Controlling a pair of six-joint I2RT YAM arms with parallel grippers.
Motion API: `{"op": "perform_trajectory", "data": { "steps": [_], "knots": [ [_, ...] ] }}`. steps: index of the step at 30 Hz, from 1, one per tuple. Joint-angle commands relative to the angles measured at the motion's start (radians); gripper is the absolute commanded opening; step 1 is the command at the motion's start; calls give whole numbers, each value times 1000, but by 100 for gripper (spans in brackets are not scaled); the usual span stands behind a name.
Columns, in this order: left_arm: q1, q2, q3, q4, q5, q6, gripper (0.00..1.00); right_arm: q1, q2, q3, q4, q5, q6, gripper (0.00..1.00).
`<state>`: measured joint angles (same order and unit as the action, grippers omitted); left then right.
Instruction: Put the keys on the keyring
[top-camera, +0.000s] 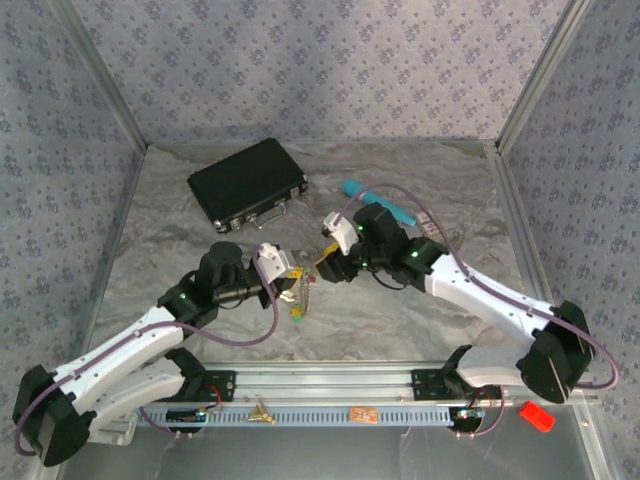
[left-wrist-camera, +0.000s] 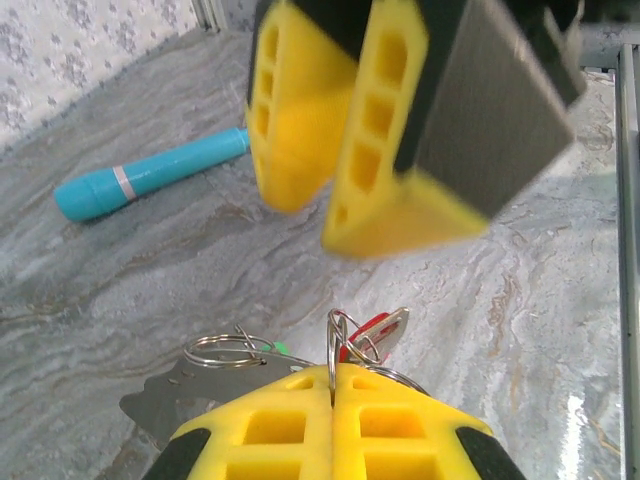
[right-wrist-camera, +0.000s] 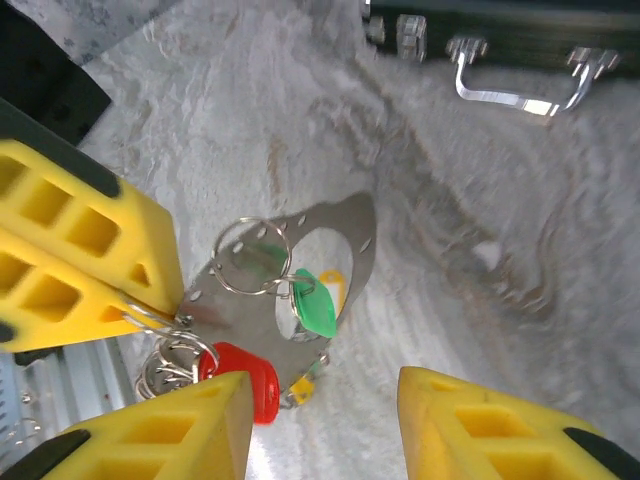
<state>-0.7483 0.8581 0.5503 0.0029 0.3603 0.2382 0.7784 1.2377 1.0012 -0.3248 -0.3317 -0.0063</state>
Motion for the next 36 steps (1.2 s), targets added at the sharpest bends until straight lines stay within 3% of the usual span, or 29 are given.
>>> {"op": "perform_trajectory", "data": {
  "steps": [1, 4, 7, 16, 36],
  "knots": [
    [-8, -22, -31, 184, 65, 46, 0, -5, -110, -42, 52, -52, -199, 43],
    [-7, -21, -55, 244, 91, 61, 0, 27, -188, -136, 138, -116, -434, 43],
    [-7, -23, -66, 257, 129, 88, 0, 56, -204, -163, 154, -112, -528, 40],
    [-7, -22, -77, 265, 197, 107, 0, 61, -126, -143, 194, -179, -477, 33],
    [-8, -39, -89, 267, 223, 111, 0, 62, -52, -125, 200, -245, -472, 16]
  ]
}}
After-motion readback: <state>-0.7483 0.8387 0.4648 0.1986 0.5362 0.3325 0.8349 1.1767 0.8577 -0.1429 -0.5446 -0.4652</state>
